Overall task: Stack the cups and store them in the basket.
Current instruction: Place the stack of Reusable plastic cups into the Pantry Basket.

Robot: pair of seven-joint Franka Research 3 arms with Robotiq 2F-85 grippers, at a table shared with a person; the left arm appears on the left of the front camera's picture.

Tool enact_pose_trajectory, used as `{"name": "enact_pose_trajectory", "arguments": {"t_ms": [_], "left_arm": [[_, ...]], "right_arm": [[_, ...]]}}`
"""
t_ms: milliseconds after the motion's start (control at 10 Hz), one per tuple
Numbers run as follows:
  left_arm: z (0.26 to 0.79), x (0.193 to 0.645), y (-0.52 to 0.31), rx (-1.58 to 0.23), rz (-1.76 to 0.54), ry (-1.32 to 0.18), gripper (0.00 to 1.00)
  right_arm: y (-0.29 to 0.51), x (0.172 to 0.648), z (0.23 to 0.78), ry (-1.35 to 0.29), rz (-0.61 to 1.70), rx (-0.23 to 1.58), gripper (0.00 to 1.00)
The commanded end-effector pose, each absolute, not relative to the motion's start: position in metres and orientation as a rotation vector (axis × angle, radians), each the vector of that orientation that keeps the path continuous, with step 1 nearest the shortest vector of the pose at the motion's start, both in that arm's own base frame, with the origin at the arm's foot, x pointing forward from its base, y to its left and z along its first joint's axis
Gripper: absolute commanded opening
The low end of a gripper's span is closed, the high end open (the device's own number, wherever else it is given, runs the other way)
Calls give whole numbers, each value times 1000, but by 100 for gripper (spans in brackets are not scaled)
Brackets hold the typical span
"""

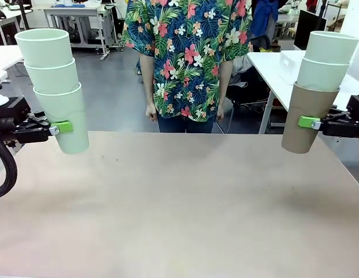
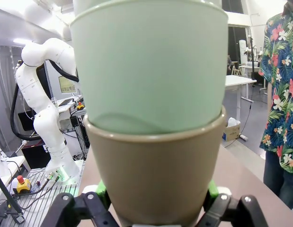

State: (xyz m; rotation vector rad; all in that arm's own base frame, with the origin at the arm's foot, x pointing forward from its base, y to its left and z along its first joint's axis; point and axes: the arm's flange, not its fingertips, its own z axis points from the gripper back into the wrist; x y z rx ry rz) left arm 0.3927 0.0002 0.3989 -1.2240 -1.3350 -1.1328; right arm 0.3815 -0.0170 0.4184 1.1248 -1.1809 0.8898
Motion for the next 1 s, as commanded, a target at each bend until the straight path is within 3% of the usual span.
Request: {"name": "enact_pose_trajectory", "arguments": {"t_ms": [0,900], "left_arm": [[403,391,-1,-1221,-1140,-1347,86],[403,391,-1,-1221,-1140,-1347,86]], "right_arm": [[-17,381,421,-1183,897,1122,86],[-17,381,421,-1183,897,1122,86]]}}
